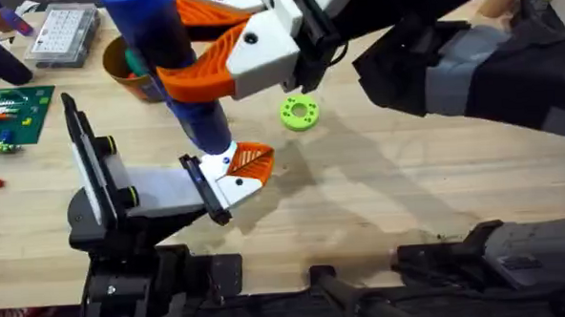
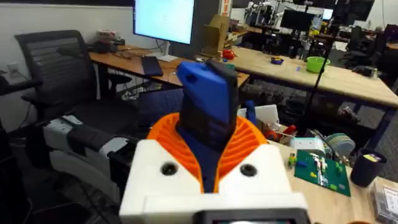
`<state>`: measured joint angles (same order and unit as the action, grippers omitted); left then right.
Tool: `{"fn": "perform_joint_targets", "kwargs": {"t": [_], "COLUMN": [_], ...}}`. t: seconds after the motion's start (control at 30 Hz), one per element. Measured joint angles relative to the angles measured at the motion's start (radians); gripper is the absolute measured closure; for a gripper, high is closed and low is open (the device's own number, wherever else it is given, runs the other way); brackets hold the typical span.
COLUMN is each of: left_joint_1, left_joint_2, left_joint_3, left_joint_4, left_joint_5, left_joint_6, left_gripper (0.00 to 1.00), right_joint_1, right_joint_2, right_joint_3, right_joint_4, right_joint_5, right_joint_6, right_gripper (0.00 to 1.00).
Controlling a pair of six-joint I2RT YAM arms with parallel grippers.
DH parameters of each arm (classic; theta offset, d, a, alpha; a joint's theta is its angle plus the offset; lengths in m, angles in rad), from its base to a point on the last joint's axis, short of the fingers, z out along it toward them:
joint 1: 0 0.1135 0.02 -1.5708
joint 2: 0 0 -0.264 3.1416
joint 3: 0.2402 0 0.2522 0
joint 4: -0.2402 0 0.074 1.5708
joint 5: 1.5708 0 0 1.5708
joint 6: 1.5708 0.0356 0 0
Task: Pick up the gripper from the table and insert it into the empty holder that is missing its gripper. Then pick up a screw, insert it into the mounting hole, and use the screwdriver to tighten it. Finally, clean up the table by picking up the vegetable and placing it into the bucket.
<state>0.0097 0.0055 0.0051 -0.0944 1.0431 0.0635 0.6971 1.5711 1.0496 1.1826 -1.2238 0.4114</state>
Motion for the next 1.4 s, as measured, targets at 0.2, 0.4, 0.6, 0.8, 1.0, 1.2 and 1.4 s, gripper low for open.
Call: {"fn": "perform_joint_targets", "kwargs": {"t": [0.2, 0.4, 0.6, 0.8, 1.0, 1.2, 1.4], "left_joint_1": [0.0, 0.0, 0.0, 0.0, 0.0, 0.0, 0.0], "left_joint_2": [0.0, 0.0, 0.0, 0.0, 0.0, 0.0, 0.0], "left_joint_3": [0.0, 0.0, 0.0, 0.0, 0.0, 0.0, 0.0], "left_joint_4": [0.0, 0.0, 0.0, 0.0, 0.0, 0.0, 0.0], "left_joint_5": [0.0, 0.0, 0.0, 0.0, 0.0, 0.0, 0.0], "left_joint_6": [0.0, 0.0, 0.0, 0.0, 0.0, 0.0, 0.0], "left_gripper": [0.982, 0.982, 0.982, 0.982, 0.982, 0.982, 0.982], "right_joint_1": [0.0, 0.0, 0.0, 0.0, 0.0, 0.001, 0.003], "right_joint_2": [0.0, 0.0, 0.0, 0.0, 0.004, 0.005, 0.006], "right_joint_3": [-0.016, -0.019, -0.026, -0.026, -0.026, -0.026, -0.026], "right_joint_4": [0.0, 0.001, 0.001, 0.001, 0.006, 0.006, 0.007], "right_joint_5": [0.0, 0.001, 0.005, 0.009, 0.021, 0.023, 0.023], "right_joint_6": [0.0, 0.0, 0.0, -0.001, -0.001, -0.001, -0.001], "right_gripper": [0.935, 0.935, 0.935, 0.934, 0.935, 0.935, 0.935]}}
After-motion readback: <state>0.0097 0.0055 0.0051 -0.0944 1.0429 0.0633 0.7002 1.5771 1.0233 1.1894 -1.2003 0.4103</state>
